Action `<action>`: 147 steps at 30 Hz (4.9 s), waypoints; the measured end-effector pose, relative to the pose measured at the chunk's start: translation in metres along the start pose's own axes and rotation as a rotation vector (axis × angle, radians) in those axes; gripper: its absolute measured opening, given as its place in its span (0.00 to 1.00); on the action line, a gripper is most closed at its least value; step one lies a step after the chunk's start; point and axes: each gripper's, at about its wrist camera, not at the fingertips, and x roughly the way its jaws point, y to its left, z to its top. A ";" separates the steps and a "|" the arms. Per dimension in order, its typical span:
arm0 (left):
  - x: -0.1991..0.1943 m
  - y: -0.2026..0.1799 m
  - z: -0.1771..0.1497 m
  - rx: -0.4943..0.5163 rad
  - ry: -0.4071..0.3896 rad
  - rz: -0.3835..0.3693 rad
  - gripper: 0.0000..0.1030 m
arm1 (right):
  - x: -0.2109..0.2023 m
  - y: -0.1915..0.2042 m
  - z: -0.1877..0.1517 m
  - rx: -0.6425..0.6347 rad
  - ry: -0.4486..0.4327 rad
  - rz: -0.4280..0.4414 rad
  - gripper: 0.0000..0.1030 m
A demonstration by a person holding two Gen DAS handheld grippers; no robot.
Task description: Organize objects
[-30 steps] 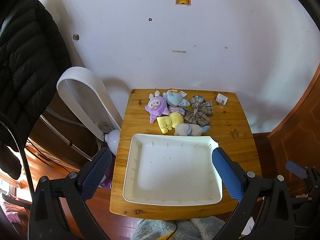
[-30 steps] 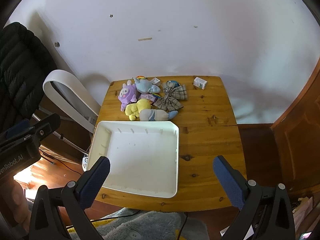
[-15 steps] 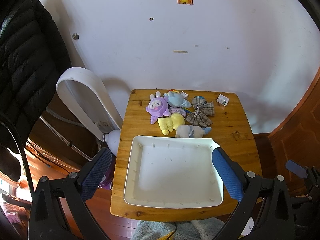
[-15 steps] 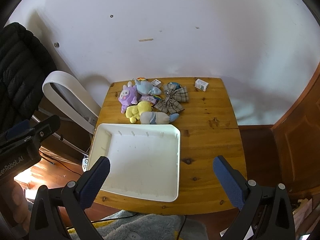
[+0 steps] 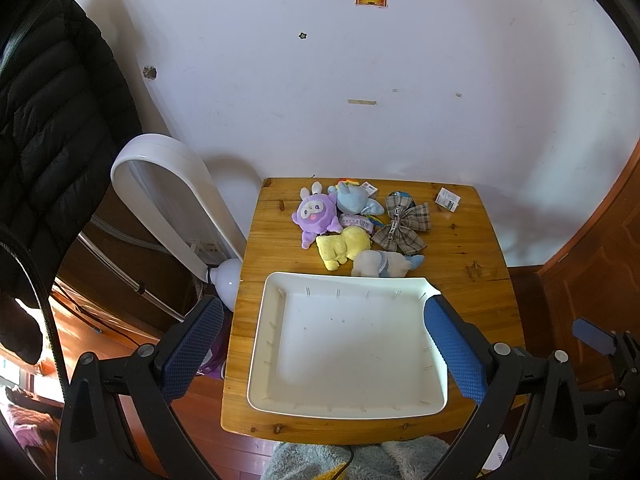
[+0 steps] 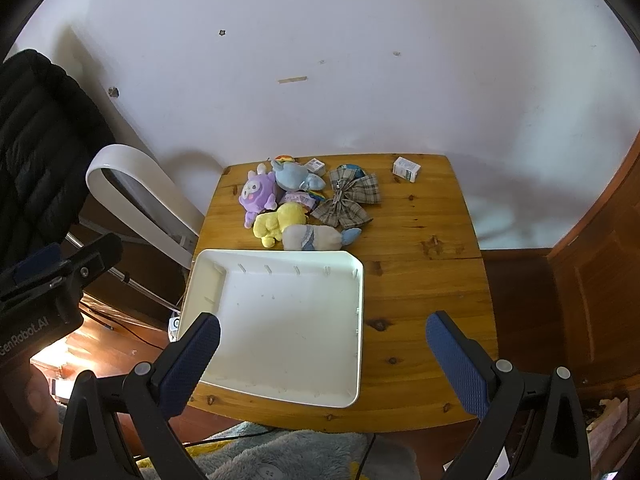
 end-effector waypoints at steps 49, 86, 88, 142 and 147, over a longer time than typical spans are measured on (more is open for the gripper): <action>0.210 0.012 0.128 -0.081 0.263 0.066 0.98 | 0.169 0.019 0.181 -0.404 -0.094 0.038 0.94; 0.458 0.023 0.105 -0.226 0.582 -0.158 0.77 | 0.438 0.081 0.186 -0.740 0.042 -0.014 0.60; 0.457 0.023 0.107 -0.231 0.584 -0.171 0.75 | 0.434 0.076 0.187 -0.716 0.039 0.004 0.58; -0.030 -0.060 0.054 0.207 0.164 -0.169 0.67 | 0.074 0.022 0.003 -0.276 -0.022 0.261 0.59; -0.009 -0.042 0.025 0.256 0.166 -0.142 0.67 | 0.090 0.027 -0.010 -0.271 0.060 0.233 0.59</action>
